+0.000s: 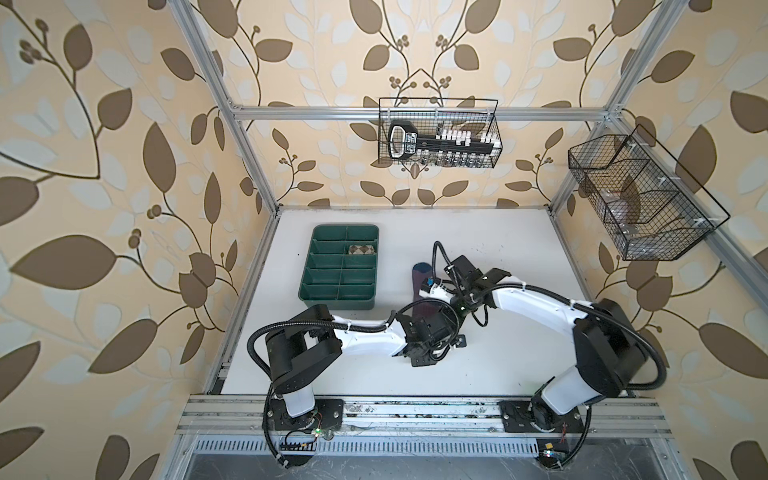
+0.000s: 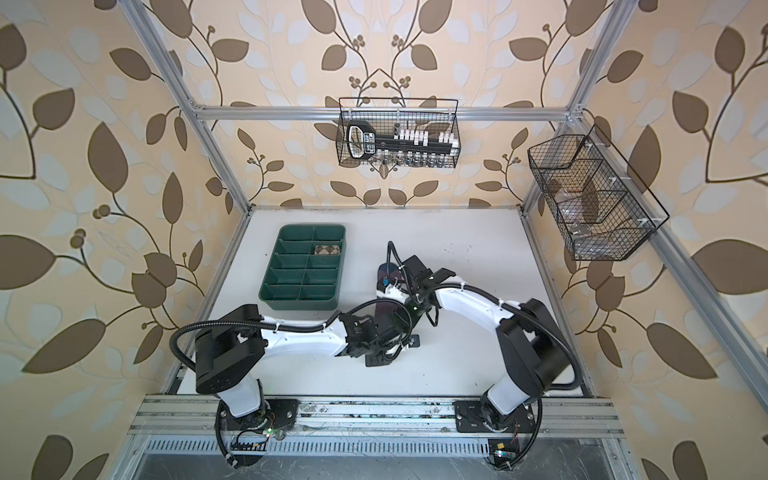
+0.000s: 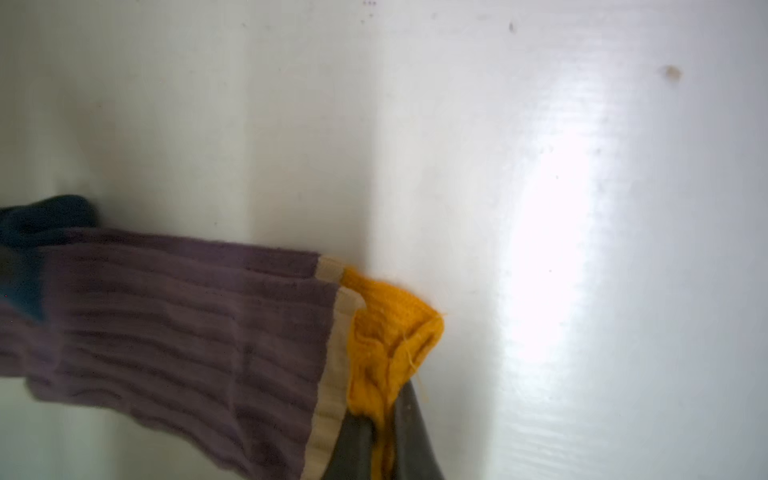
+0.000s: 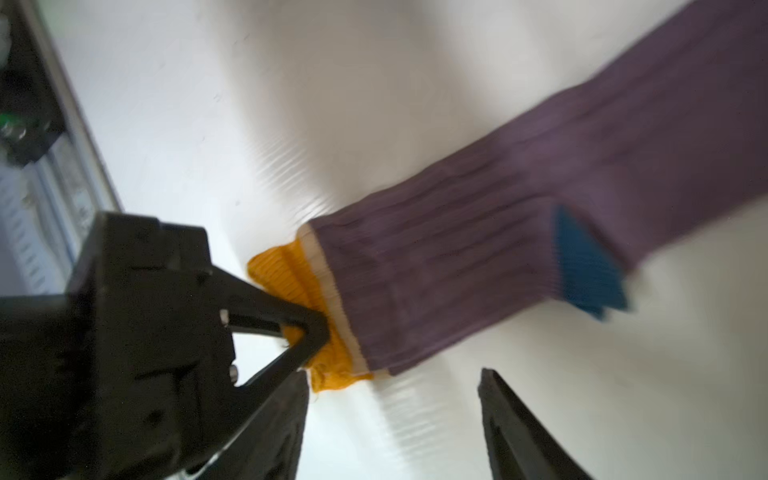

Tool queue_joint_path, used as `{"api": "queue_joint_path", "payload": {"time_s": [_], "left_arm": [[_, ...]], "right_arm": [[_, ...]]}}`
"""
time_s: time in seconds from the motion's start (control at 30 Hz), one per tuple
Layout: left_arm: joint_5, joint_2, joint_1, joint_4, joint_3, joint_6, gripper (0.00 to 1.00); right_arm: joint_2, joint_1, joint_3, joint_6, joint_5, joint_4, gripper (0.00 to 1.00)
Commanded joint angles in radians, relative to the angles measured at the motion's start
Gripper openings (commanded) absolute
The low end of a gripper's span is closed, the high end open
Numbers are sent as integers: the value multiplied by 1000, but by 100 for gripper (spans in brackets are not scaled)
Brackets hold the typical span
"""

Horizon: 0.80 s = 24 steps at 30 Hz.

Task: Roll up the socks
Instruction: 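Open the right gripper and lift it off the cuff while left holds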

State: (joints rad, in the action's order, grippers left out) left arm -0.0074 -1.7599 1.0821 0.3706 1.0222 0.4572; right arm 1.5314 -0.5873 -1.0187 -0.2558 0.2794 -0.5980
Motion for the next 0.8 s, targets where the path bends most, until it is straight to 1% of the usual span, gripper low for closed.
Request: {"api": "queue_joint_path", "payload": {"time_s": [0.0, 0.1, 0.2, 0.27, 0.3, 0.33, 0.37, 0.4, 0.43, 0.47, 0.53, 0.6, 0.67, 0.77], "left_arm": [[251, -86, -59, 240, 86, 18, 1], [352, -143, -100, 322, 156, 31, 1], [440, -175, -138, 375, 196, 44, 0], [486, -193, -163, 417, 228, 53, 0], [521, -201, -177, 441, 245, 62, 0], [547, -211, -194, 466, 263, 69, 0], [564, -220, -207, 482, 280, 70, 0], [593, -233, -224, 509, 301, 75, 0], [614, -246, -239, 529, 319, 80, 0], [641, -259, -255, 547, 337, 80, 0], [688, -296, -282, 586, 376, 92, 0], [729, -336, -302, 631, 418, 101, 0], [756, -380, -315, 661, 456, 104, 0], [777, -419, -329, 692, 491, 107, 0]], "right_arm": [[-135, 35, 46, 90, -244, 103, 70], [-303, 96, 91, 141, -408, 174, 70], [-479, 109, 154, 141, -546, 254, 70], [-589, 103, 186, 114, -514, 289, 69], [-642, 95, 205, 88, -460, 300, 70], [-693, 79, 225, 42, -393, 308, 70], [-734, 58, 248, -3, -350, 312, 70], [-776, 16, 267, -69, -327, 304, 69], [-814, -42, 291, -145, -329, 288, 69], [-847, -108, 315, -217, -357, 272, 69], [-899, -238, 369, -345, -447, 260, 71], [-927, -364, 433, -458, -543, 256, 77], [-914, -487, 496, -544, -645, 281, 79], [-804, -624, 552, -569, -759, 343, 79]]}}
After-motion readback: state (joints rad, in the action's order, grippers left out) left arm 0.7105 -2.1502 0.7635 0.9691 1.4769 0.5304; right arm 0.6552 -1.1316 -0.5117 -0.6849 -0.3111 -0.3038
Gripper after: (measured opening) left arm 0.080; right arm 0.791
